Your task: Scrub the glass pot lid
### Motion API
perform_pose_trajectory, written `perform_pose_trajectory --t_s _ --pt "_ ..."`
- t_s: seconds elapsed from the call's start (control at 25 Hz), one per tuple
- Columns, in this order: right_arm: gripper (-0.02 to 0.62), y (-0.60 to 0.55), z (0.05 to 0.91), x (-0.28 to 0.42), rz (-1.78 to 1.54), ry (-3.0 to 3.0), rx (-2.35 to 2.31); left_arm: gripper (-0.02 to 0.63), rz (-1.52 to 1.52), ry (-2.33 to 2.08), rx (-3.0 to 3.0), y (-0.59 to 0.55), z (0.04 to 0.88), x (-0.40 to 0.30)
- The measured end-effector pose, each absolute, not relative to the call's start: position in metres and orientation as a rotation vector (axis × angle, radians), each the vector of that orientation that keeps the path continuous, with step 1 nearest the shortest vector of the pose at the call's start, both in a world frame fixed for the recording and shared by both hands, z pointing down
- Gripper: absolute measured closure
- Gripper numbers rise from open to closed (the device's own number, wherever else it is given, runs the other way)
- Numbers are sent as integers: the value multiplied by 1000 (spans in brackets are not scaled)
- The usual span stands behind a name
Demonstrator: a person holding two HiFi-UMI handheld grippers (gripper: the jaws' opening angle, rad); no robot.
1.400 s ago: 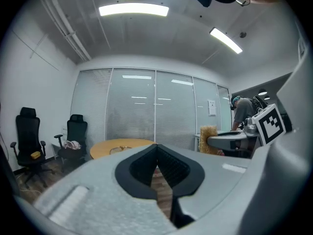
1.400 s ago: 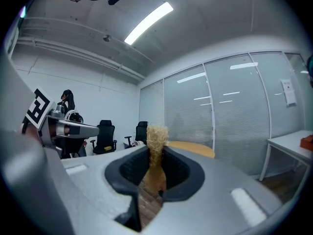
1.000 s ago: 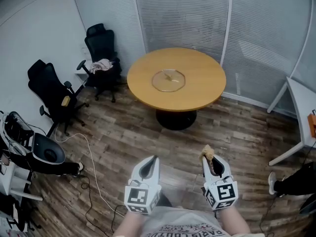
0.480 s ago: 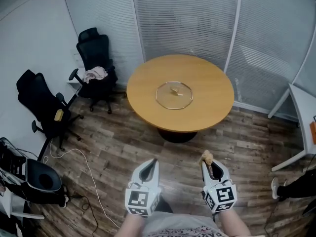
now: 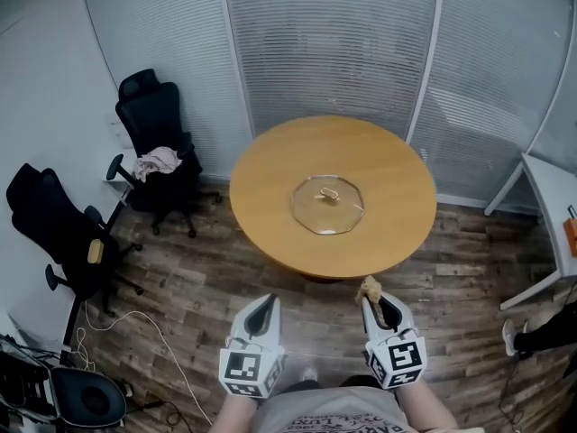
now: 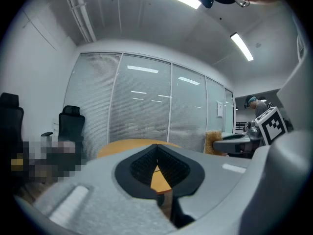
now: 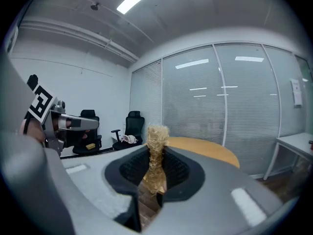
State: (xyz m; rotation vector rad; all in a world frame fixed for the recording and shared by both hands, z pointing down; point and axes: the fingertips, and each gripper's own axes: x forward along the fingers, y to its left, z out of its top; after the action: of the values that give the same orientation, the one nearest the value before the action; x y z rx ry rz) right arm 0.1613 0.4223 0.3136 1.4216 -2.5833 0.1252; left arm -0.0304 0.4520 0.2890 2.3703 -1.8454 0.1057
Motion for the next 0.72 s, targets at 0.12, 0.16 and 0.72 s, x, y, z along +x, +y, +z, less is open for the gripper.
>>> perform_pose_trajectory --t_s 0.12,0.16,0.72 --pt "518 400 315 150 131 -2564 1431 600 108 -1811 2377 430 295 -41" --pt "517 392 317 148 133 -2557 1434 600 114 -1800 2380 423 299 -42" --pt "517 199 339 137 149 -2578 1346 598 187 -1829 2371 256 315 -45"
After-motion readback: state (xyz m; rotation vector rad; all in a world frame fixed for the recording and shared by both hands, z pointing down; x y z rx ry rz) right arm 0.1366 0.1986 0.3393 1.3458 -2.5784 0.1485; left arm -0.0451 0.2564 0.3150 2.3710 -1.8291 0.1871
